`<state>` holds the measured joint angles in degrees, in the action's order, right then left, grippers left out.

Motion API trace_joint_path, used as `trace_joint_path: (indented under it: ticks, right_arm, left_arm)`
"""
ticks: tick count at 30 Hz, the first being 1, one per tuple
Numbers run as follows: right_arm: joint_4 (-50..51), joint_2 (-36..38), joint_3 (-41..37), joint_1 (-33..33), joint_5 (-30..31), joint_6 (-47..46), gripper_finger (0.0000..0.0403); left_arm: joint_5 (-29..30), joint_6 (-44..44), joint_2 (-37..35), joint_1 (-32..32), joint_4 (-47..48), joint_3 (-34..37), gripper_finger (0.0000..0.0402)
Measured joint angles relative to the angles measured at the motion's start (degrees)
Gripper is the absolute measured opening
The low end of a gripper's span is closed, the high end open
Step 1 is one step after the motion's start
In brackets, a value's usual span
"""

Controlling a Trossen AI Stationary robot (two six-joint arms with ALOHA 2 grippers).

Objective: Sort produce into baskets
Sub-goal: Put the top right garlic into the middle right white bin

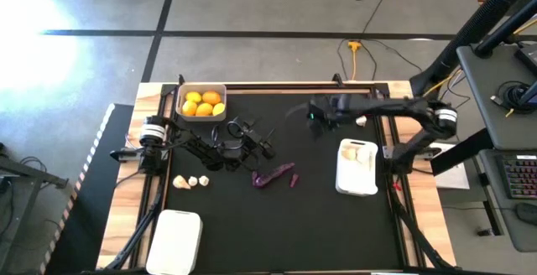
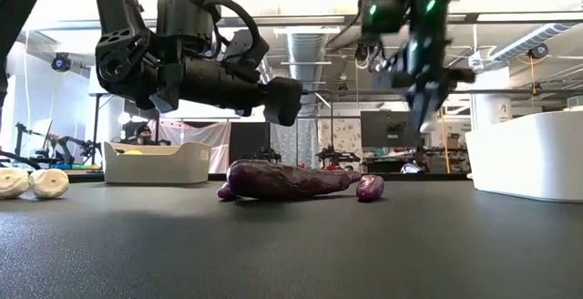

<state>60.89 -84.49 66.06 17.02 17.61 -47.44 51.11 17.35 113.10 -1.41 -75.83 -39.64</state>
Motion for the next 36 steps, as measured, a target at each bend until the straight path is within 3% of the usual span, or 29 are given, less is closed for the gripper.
trace_joint_path:
  ticks: [9, 14, 28, 36]
  right_arm:
    - [21.7, 2.7, -0.1, -18.1, -3.9, -22.9, 0.0061]
    - [23.1, 2.7, -1.4, -23.3, -7.0, -29.6, 0.0062]
    - [17.6, 2.6, -10.7, -25.0, -7.3, -30.7, 0.0065]
    - [17.8, 2.6, -10.8, -24.9, -7.7, -31.5, 0.0133]
  left_arm:
    - [0.0, -3.4, -0.1, -0.2, 0.0, 0.0, 0.0283]
    - [-0.1, -3.1, -0.1, -0.8, 0.0, 0.0, 0.0283]
    - [-0.1, -2.9, -0.1, -0.9, 0.0, 0.0, 0.0283]
    - [-0.2, -2.8, -0.2, -0.9, 0.1, 0.0, 0.0283]
